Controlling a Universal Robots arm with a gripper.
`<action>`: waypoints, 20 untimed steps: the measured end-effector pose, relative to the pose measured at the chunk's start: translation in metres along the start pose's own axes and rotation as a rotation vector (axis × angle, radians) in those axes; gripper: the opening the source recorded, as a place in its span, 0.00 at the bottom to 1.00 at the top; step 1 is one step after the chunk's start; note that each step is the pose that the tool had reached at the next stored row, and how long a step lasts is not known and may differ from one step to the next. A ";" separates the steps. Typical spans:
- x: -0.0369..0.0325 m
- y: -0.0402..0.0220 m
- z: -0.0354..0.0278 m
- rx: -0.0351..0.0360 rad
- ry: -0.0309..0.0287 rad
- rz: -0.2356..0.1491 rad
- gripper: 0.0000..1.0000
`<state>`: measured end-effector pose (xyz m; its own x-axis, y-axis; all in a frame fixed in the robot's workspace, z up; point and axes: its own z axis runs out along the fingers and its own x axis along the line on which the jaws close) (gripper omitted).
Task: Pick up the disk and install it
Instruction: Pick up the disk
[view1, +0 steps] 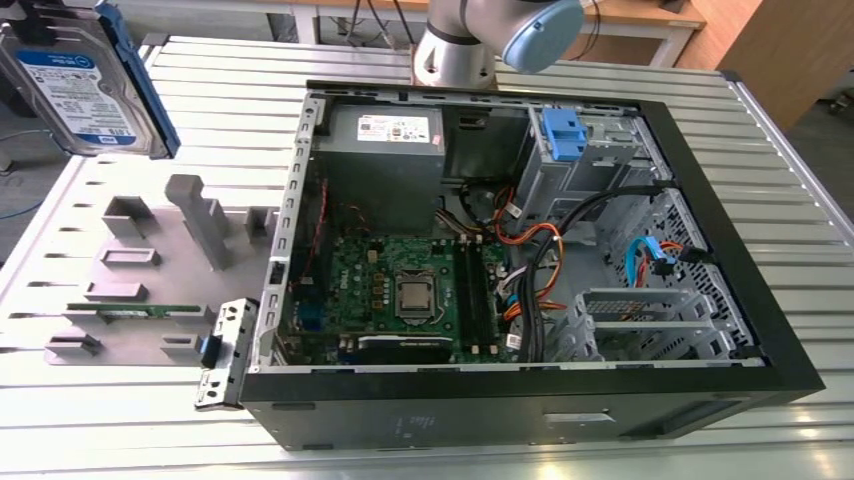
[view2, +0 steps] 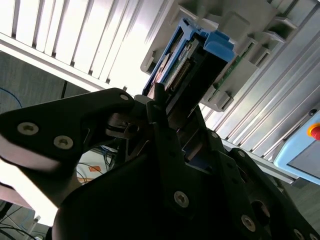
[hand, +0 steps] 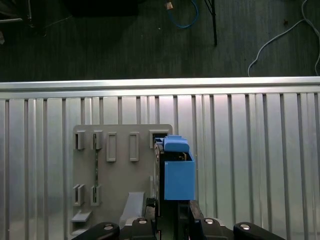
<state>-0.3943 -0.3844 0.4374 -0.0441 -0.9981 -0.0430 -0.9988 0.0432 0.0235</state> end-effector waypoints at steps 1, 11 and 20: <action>0.0000 0.0000 0.0000 0.0000 0.0000 0.000 0.35; -0.0003 0.0002 -0.0066 0.0000 0.0000 0.000 0.35; -0.0007 0.0004 -0.0170 0.0000 0.0000 0.000 0.35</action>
<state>-0.3943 -0.3844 0.4544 -0.0441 -0.9981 -0.0430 -0.9988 0.0432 0.0235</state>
